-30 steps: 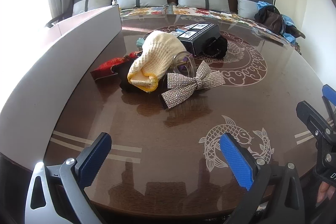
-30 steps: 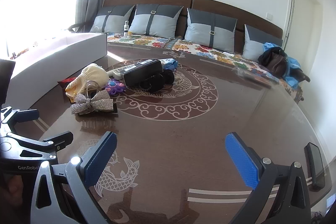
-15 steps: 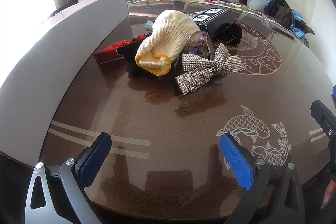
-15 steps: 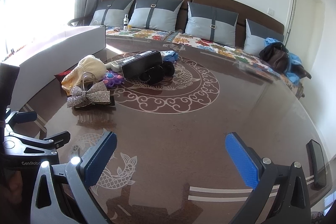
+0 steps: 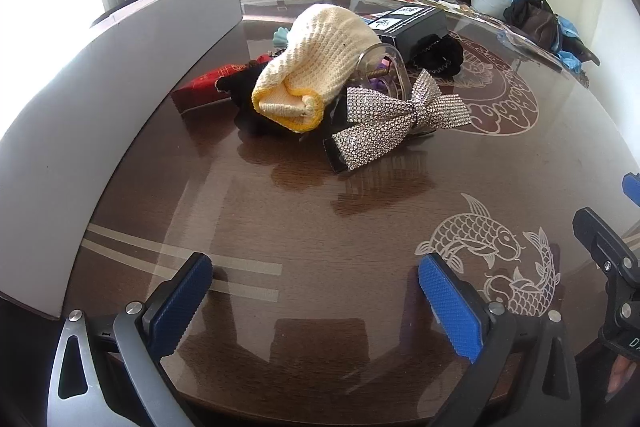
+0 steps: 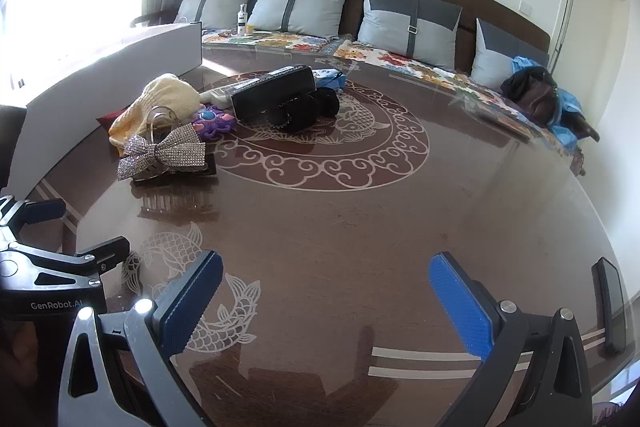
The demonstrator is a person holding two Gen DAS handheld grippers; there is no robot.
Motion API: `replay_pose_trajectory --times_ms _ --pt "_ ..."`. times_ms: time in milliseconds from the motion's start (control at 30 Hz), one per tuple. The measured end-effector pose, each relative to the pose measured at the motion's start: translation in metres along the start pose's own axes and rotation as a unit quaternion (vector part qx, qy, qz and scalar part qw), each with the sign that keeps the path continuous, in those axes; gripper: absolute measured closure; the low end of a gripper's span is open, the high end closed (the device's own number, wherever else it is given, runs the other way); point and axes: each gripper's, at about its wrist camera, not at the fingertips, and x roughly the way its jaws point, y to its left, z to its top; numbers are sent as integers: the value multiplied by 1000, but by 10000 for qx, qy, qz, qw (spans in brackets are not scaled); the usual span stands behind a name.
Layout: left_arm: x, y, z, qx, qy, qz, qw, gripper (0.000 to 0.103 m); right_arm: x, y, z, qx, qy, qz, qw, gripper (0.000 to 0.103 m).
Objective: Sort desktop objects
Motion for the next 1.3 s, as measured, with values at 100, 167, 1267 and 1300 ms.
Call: replay_pose_trajectory --times_ms 100,167,1267,1300 --pt "1 1 1 -24 31 -35 10000 0 2 1 -1 -11 49 8 10000 0" --pt "1 2 1 -13 30 -42 10000 0 3 1 -1 -11 65 15 10000 0" --pt "4 2 6 313 151 -261 9991 0 21 -10 -5 106 558 -10 9984 0" --pt "4 2 7 324 154 -267 9990 0 23 -12 -6 128 604 -8 9981 0"
